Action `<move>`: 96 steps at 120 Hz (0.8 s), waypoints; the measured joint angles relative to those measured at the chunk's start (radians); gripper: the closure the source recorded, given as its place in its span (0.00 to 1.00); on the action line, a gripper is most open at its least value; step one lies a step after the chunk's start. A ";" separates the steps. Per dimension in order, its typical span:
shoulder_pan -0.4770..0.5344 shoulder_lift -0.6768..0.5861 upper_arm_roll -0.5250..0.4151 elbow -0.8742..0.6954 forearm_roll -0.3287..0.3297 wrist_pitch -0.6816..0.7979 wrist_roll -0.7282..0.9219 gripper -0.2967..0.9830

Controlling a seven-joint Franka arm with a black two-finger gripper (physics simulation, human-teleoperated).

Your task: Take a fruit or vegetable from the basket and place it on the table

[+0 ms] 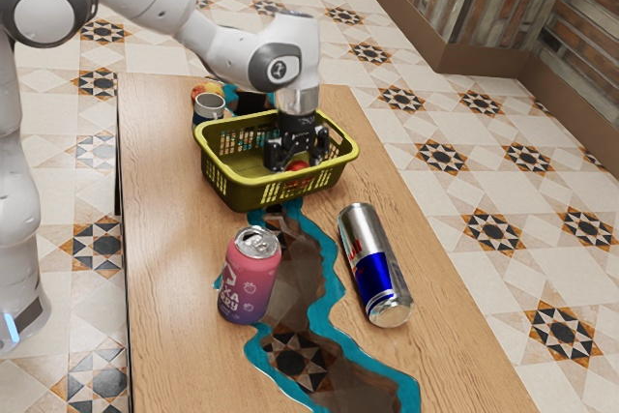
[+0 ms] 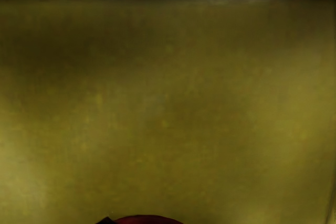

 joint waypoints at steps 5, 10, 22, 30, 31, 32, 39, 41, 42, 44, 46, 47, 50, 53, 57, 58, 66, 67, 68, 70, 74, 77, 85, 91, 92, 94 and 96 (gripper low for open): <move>0.000 0.005 0.000 0.000 -0.001 0.002 0.002 0.35; 0.000 0.011 0.000 0.000 -0.005 0.005 0.003 0.36; -0.005 0.016 0.002 0.000 -0.015 0.012 0.007 0.28; -0.006 0.006 0.001 0.000 -0.016 0.015 0.009 0.38; -0.006 0.003 0.001 0.000 -0.016 0.015 0.009 0.39; -0.006 0.002 0.001 0.000 -0.016 0.015 0.009 0.40; -0.006 -0.010 0.001 0.000 -0.015 0.017 0.010 0.47; -0.006 -0.012 0.001 0.000 -0.015 0.017 0.010 0.48; -0.006 -0.013 0.001 0.000 -0.015 0.017 0.010 0.48; -0.005 -0.014 0.001 0.000 -0.015 0.017 0.011 0.48; -0.005 -0.015 0.001 0.000 -0.015 0.017 0.011 0.49; -0.005 -0.015 0.002 0.000 -0.015 0.017 0.011 0.49; -0.004 -0.016 0.002 0.000 -0.015 0.018 0.011 0.49; -0.003 -0.019 0.003 0.000 -0.015 0.018 0.012 0.49; -0.002 -0.023 0.004 0.000 -0.015 0.018 0.012 0.50; -0.002 -0.025 0.004 0.000 -0.015 0.018 0.012 0.50; 0.001 -0.040 0.006 -0.001 -0.015 0.018 0.010 0.50; 0.001 -0.044 0.006 -0.002 -0.015 0.018 0.010 0.50; 0.002 -0.049 0.007 -0.003 -0.015 0.018 0.009 0.50; 0.003 -0.060 0.007 -0.006 -0.014 0.018 0.009 0.50; 0.004 -0.087 0.010 -0.011 -0.012 0.017 0.008 0.50; 0.002 -0.111 0.017 -0.019 -0.011 0.016 0.007 0.50; 0.001 -0.186 0.029 -0.047 -0.003 0.012 0.004 0.50; -0.015 -0.268 0.033 -0.093 0.006 0.008 -0.001 0.50; -0.020 -0.284 0.033 -0.104 0.007 0.008 -0.002 0.50; -0.032 -0.316 0.034 -0.125 0.010 0.007 -0.005 0.50; -0.043 -0.343 0.034 -0.145 0.012 0.006 -0.008 0.50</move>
